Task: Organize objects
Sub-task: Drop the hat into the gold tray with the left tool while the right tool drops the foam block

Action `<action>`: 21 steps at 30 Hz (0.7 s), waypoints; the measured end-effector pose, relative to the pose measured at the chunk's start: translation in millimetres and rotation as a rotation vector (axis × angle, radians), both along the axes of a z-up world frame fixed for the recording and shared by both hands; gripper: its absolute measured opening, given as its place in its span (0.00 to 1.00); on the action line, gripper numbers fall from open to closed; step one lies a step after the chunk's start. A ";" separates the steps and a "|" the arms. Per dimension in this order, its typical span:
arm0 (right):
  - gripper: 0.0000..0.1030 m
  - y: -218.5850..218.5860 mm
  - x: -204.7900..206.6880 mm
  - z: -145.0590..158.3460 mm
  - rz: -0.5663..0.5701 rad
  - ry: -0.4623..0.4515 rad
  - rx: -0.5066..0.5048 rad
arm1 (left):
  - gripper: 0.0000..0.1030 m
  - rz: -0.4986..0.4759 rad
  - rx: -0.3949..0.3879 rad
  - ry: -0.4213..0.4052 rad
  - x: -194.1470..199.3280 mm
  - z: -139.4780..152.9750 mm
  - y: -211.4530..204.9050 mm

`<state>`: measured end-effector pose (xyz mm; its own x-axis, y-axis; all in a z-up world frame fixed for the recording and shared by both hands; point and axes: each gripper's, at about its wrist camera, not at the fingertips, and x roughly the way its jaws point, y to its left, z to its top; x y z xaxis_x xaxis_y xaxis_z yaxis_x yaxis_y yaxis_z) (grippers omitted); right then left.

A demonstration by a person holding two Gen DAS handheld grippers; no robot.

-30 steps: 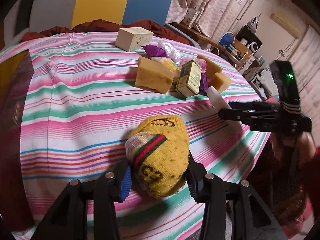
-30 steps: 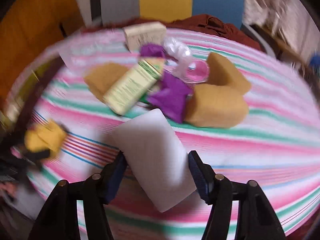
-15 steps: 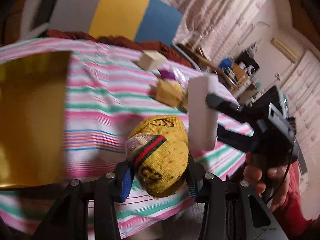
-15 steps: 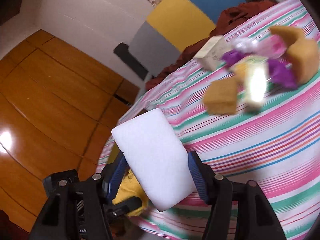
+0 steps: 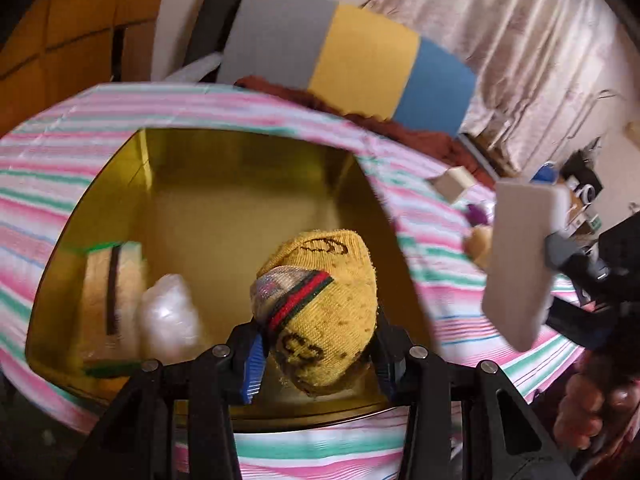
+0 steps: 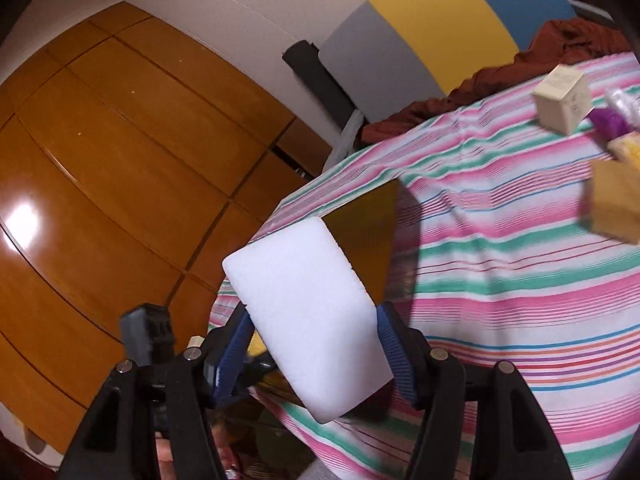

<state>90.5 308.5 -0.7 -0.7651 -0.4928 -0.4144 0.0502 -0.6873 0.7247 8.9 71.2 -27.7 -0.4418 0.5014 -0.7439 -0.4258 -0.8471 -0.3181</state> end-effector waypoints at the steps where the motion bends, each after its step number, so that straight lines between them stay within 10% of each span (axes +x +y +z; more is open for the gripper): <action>1: 0.62 -5.0 -4.3 -0.6 0.004 -0.004 -0.012 | 0.44 0.015 -0.016 -0.010 -1.7 -4.0 -4.5; 8: 0.63 -39.1 -29.2 -5.4 0.036 -0.026 0.060 | 0.54 0.055 -0.084 -0.034 -5.2 -19.0 -14.3; 12: 0.64 -45.3 -37.3 -12.6 0.024 -0.041 0.080 | 0.82 0.072 -0.042 -0.022 0.2 -10.7 -22.2; 21: 0.67 -54.0 -47.0 -24.2 -0.003 -0.097 0.131 | 0.97 0.297 0.084 0.128 3.3 29.1 -70.7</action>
<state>43.6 254.5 -25.0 -0.7196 -0.4275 -0.5473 -0.0180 -0.7763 0.6301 12.2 0.5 1.4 -0.6650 0.3937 -0.6347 -0.2053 -0.9134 -0.3515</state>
